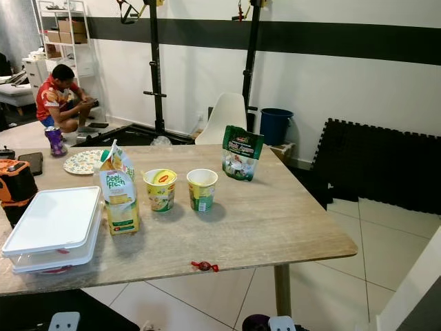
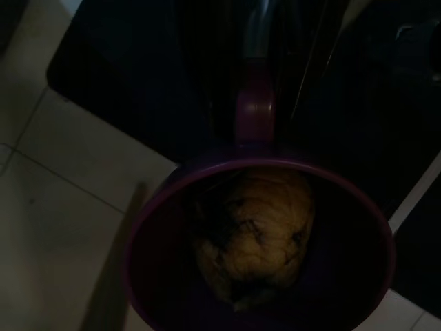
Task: Restocking fridge
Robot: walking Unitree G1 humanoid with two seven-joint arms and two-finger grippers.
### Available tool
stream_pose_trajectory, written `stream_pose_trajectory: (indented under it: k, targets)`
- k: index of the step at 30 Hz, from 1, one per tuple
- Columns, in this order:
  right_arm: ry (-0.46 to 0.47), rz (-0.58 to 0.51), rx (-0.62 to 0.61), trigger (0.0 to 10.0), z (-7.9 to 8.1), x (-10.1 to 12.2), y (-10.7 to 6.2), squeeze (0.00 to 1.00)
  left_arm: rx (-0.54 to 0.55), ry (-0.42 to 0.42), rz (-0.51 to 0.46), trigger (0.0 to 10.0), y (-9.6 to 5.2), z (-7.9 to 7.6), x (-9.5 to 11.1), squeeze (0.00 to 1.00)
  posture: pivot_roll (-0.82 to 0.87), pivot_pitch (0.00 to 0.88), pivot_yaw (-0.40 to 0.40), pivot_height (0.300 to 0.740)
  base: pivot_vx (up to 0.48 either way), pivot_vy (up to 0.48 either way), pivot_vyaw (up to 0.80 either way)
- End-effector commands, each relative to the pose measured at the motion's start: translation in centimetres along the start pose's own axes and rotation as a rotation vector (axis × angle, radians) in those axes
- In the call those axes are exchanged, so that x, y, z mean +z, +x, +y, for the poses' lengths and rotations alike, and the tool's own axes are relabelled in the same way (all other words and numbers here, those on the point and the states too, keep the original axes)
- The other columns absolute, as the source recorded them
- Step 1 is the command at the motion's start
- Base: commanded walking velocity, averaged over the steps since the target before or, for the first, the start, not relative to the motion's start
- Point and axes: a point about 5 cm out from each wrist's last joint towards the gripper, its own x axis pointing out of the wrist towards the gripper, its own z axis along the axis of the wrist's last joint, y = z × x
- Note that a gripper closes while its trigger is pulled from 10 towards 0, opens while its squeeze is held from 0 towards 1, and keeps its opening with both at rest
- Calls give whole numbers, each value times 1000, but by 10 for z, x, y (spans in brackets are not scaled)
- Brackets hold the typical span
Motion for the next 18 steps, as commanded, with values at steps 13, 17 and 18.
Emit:
stream_pose_trajectory:
  k: [13,17,18]
  targets:
    - [-72,19,12,10000,4,-12,-2,0,-22,-16,73,10000,-3,-6,-17,0,3,55,-2,734,0,0,0]
    - [-62,18,2,10000,5,-13,-2,0,-22,-5,76,10000,-5,-6,-21,0,21,57,-5,734,0,0,0]
    - [-62,18,2,10000,5,-13,-2,0,-22,-5,76,10000,-5,-6,-21,0,21,57,-5,734,0,0,0]
